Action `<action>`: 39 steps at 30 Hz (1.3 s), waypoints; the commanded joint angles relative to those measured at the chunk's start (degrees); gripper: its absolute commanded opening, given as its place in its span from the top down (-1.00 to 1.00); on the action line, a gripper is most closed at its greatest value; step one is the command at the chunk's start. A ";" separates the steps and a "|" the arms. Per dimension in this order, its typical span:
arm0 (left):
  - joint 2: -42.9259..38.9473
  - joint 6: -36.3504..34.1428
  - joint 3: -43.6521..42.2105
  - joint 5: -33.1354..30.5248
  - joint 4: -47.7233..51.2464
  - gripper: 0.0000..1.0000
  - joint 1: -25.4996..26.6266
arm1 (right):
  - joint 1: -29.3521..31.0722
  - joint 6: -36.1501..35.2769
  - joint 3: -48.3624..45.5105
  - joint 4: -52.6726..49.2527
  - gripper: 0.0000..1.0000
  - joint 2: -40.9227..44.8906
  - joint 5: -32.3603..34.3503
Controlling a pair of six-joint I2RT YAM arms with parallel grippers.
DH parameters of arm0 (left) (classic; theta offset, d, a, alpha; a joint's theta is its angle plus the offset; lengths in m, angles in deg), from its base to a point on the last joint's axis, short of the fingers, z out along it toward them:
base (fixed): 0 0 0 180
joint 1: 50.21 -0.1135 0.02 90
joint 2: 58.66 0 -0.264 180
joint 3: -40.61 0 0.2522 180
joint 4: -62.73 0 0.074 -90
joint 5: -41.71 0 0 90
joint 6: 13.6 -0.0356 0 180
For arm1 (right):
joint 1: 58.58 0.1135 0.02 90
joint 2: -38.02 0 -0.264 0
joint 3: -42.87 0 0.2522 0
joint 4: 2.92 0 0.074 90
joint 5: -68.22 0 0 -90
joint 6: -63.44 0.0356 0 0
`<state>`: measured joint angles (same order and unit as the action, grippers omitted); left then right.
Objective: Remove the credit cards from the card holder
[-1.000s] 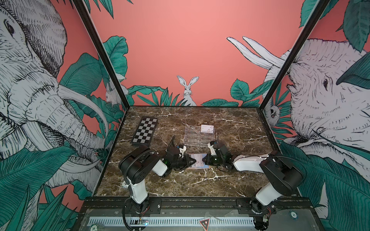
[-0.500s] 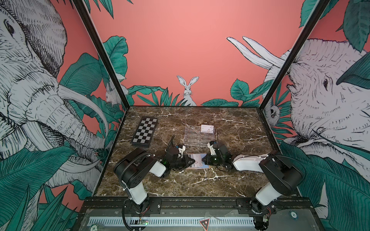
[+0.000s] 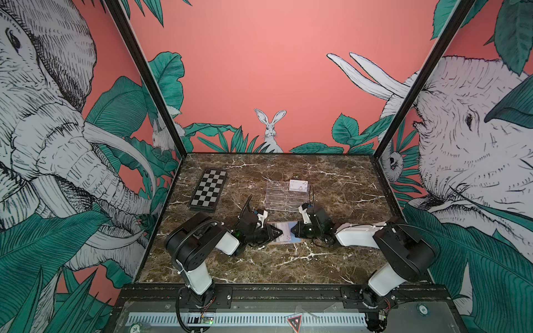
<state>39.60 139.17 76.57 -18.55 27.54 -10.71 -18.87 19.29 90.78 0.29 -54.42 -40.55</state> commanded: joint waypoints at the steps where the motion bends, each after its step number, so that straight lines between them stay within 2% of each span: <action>1: 0.90 0.65 -0.14 -0.03 -0.46 0.41 0.25 | 0.50 -0.75 -0.20 -3.46 1.00 -2.11 0.37; 10: 2.89 0.67 0.56 0.67 -1.88 0.67 0.31 | 0.53 -0.84 0.07 -3.57 1.00 -2.10 0.13; 15: 2.83 0.37 0.91 0.78 -1.51 1.00 0.30 | 0.54 -1.02 0.10 -3.69 1.00 -2.15 0.37; 21: -1.67 0.05 -0.44 0.60 1.51 1.00 -0.58 | 0.51 -1.41 -0.51 -3.96 1.00 -1.16 1.14; 34: -17.78 -9.68 1.94 -1.35 21.19 1.00 -2.22 | 0.50 -2.26 -0.98 -2.77 1.00 0.30 0.97; 35: -18.64 -10.13 2.35 -1.48 22.39 1.00 -2.32 | 0.55 -1.85 -1.33 -1.78 1.00 2.46 0.60; 37: -19.88 -11.35 3.50 -1.45 24.83 1.00 -2.33 | 0.53 -1.65 -1.96 1.27 0.92 4.33 -0.19; 39: -21.07 -11.69 4.56 -1.00 25.55 1.00 -2.29 | 0.47 -2.08 -2.03 2.38 0.74 6.82 -0.40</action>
<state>20.80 130.25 79.00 -19.40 49.34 -12.76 -18.81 17.80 89.01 0.14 -51.06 -40.72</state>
